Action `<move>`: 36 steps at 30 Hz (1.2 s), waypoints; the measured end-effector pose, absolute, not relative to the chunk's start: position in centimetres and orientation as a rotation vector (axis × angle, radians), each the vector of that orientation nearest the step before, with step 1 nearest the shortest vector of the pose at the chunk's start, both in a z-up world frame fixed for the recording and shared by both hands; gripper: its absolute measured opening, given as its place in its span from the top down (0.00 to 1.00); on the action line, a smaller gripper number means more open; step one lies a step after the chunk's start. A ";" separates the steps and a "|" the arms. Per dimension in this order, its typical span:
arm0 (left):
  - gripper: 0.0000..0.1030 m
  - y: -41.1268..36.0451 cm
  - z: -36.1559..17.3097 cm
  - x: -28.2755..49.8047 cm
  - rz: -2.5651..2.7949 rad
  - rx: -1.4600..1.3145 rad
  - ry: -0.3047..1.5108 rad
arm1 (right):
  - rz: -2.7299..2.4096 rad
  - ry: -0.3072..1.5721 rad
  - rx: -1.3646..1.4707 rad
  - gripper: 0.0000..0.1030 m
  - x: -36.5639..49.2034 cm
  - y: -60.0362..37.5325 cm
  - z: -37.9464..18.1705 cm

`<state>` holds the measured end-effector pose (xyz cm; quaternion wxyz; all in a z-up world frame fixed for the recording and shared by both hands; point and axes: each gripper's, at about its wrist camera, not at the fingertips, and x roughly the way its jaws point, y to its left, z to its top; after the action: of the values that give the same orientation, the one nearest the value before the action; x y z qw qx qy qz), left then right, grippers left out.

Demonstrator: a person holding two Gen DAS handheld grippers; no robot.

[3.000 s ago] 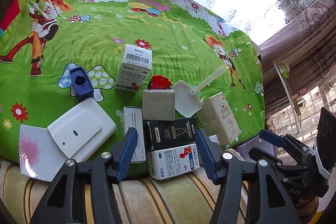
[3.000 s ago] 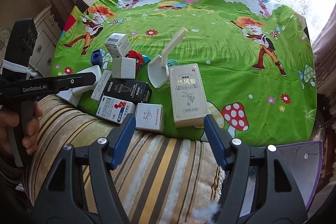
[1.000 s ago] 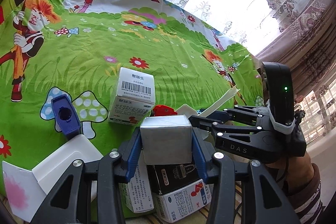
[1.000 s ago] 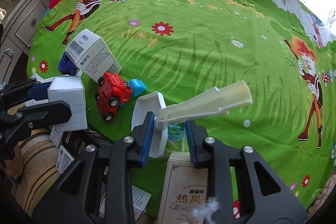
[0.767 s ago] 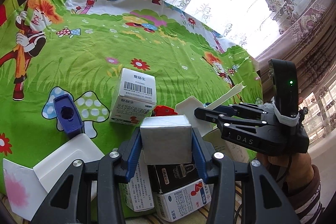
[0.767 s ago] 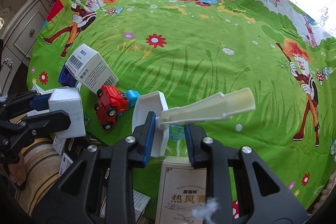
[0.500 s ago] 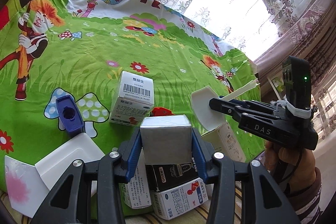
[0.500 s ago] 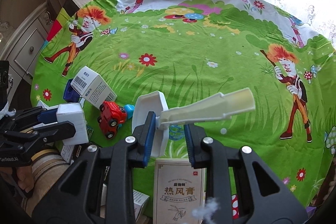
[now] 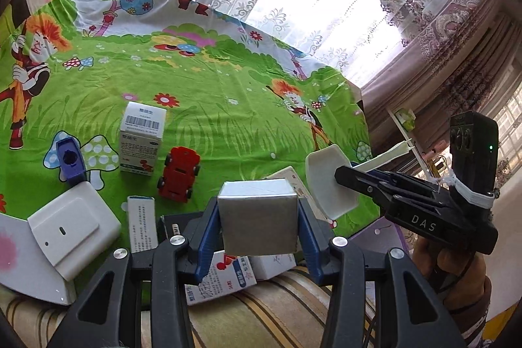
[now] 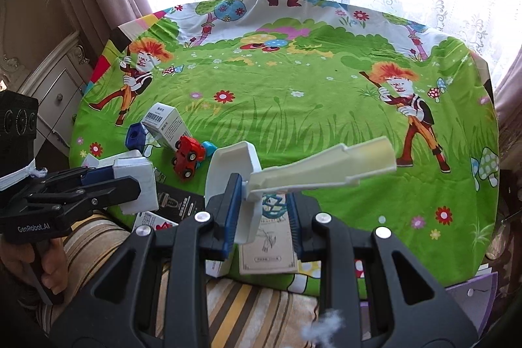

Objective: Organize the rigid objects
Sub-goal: 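Grasp the white scoop with the right tool while the left tool carries its box toward the purple box, then lower the white cube box and scoop into the purple box and open both tools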

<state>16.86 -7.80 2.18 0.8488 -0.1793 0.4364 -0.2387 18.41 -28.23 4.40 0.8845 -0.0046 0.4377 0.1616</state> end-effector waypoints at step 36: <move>0.55 -26.7 3.3 5.7 -0.875 -0.155 1.074 | -0.119 0.968 0.235 0.70 -0.7 -48.6 0.8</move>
<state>5.73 -26.68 3.27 0.7668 -0.0716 0.4946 -0.4029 -0.72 -48.61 0.83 0.8769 0.1125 0.4639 -0.0569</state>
